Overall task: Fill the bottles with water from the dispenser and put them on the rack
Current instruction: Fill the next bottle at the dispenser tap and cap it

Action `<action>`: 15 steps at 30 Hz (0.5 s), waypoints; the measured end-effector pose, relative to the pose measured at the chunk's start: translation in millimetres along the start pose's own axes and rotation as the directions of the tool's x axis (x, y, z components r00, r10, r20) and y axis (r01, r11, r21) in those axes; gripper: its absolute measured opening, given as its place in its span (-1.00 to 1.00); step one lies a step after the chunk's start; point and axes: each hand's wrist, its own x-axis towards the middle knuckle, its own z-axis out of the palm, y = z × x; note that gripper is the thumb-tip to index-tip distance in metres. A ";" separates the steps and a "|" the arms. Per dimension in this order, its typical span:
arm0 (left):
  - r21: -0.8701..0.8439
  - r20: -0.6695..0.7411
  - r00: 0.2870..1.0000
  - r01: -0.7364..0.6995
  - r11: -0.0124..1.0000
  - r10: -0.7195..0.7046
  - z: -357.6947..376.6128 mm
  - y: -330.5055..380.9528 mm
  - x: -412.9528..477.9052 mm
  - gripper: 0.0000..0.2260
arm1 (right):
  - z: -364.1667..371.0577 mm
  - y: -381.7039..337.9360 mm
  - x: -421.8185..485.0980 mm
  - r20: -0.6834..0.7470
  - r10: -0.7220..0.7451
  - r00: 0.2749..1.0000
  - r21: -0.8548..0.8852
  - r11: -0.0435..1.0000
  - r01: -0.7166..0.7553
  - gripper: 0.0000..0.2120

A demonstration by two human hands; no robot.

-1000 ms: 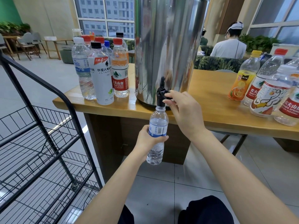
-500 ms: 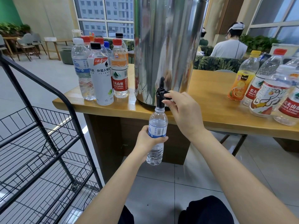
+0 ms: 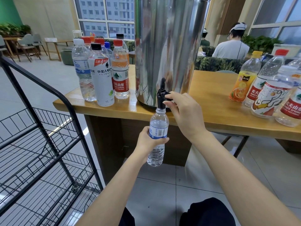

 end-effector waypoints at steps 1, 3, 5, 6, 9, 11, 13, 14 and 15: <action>0.001 -0.001 1.000 0.001 1.000 -0.001 0.2 0.2 0.2 -0.39 | -0.1 -0.3 0.0 0.001 -0.002 1.000 0.004 1.000 0.002 -0.74; 0.003 -0.001 1.000 0.001 1.000 -0.001 0.4 0.6 0.1 -0.39 | -0.1 -0.7 -0.1 0.002 -0.004 1.000 0.007 1.000 0.004 -0.72; 0.007 -0.003 1.000 0.000 1.000 0.000 0.6 0.7 0.4 -0.39 | -0.2 -0.6 0.0 0.003 -0.005 1.000 0.003 1.000 0.005 -0.72; 0.010 -0.004 1.000 0.001 1.000 -0.001 0.7 0.4 0.7 -0.38 | -0.2 -0.6 0.1 0.003 -0.005 1.000 0.002 1.000 0.005 -0.72; 0.012 -0.005 1.000 0.005 1.000 -0.004 0.8 0.6 0.8 -0.37 | 0.2 -0.5 0.1 0.004 -0.003 1.000 0.003 1.000 0.003 -0.72; 0.007 -0.006 1.000 0.009 1.000 -0.009 0.9 0.5 1.1 -0.36 | 0.6 -0.8 -0.2 0.007 -0.001 1.000 0.008 1.000 0.000 -0.71; 0.008 -0.005 1.000 0.010 1.000 -0.010 0.9 0.6 1.0 -0.36 | 0.5 -1.0 -0.1 0.007 -0.001 1.000 0.009 1.000 0.001 -0.71; 0.011 -0.006 1.000 0.010 1.000 -0.010 1.0 0.4 1.2 -0.36 | 0.3 -0.9 0.0 0.006 -0.002 1.000 0.008 1.000 0.001 -0.71; 0.013 -0.006 1.000 0.010 1.000 -0.010 0.9 0.2 1.4 -0.36 | 0.3 -0.8 0.1 0.004 -0.003 1.000 0.008 1.000 0.003 -0.71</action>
